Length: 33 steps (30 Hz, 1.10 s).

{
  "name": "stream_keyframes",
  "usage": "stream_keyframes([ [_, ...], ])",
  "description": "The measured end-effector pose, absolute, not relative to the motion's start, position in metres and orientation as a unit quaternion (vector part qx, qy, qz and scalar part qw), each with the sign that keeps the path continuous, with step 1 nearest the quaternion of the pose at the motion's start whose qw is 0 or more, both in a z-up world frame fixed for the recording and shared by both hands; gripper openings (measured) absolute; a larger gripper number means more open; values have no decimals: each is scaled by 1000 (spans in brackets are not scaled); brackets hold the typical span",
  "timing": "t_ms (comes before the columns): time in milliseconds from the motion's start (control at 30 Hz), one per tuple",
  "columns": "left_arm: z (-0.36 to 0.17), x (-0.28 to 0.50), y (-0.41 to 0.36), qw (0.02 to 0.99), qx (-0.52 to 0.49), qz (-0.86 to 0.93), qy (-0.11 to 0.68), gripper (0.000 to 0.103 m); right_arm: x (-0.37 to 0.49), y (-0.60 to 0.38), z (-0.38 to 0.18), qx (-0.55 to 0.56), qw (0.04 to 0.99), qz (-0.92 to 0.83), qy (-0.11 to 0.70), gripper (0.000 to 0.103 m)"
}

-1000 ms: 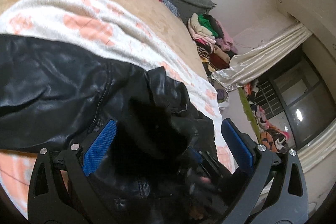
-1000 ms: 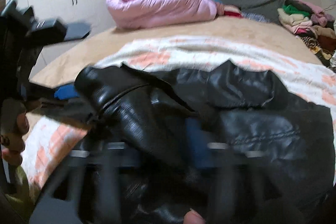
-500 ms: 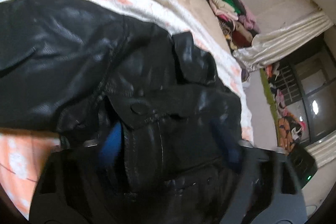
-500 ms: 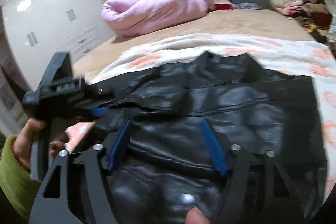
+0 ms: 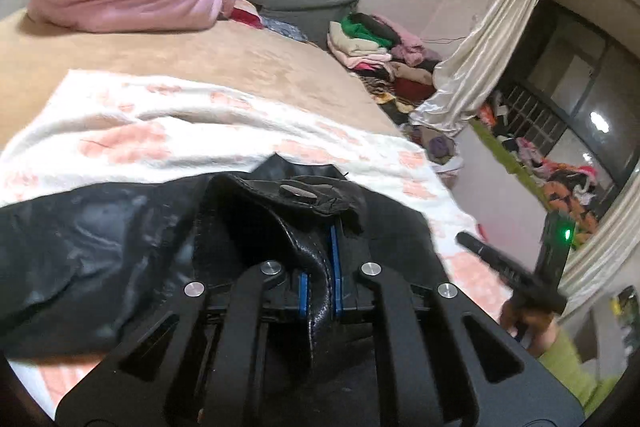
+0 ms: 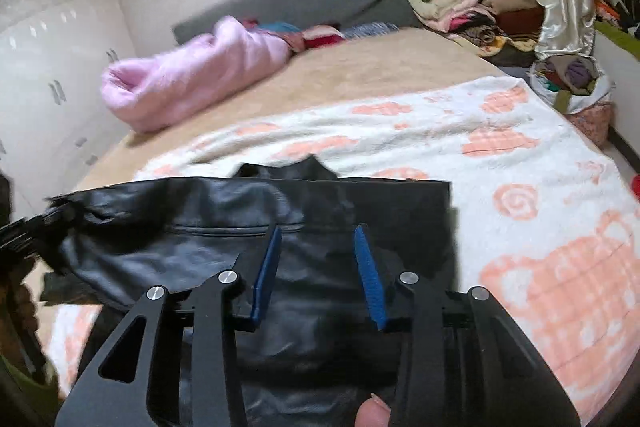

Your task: Fold large clothes

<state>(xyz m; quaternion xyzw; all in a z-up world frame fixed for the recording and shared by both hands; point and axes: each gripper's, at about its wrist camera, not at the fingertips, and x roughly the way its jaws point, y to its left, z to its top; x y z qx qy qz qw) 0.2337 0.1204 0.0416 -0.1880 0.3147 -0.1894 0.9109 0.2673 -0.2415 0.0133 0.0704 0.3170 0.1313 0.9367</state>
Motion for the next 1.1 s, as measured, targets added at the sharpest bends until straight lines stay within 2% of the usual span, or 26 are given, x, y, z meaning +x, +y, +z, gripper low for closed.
stream_keyframes([
  [300, -33, 268, 145, 882, -199, -116, 412, 2, 335, -229, -48, -1, 908, 63, 415, 38],
  [367, -47, 271, 146, 878, -187, -100, 429, 6, 345, -238, -66, -2, 897, 42, 440, 36],
  [400, -51, 271, 145, 879, -179, -93, 433, 12, 350, -243, -74, 0, 892, 35, 451, 36],
  [533, -60, 271, 145, 876, -177, -87, 440, 13, 350, -249, -85, 9, 893, 40, 449, 37],
  [567, -59, 271, 146, 875, -182, -88, 439, 16, 347, -249, -81, 13, 895, 42, 444, 44],
  [600, -56, 268, 148, 875, -188, -89, 437, 18, 338, -246, -72, 17, 899, 54, 435, 57],
  [667, -40, 256, 152, 882, -190, -87, 423, 34, 319, -242, -57, 18, 906, 80, 415, 63],
  [733, -22, 244, 151, 896, -172, -78, 403, 38, 299, -234, -46, 9, 910, 104, 400, 66],
  [800, -3, 227, 148, 912, -147, -65, 378, 39, 284, -226, -40, 1, 909, 117, 400, 76],
  [933, 9, 208, 132, 912, -156, -96, 368, 47, 258, -209, -45, -14, 902, 132, 411, 78],
  [1100, -43, 225, 99, 880, -112, -79, 456, 48, 249, -200, -71, -23, 888, 109, 445, 80],
])
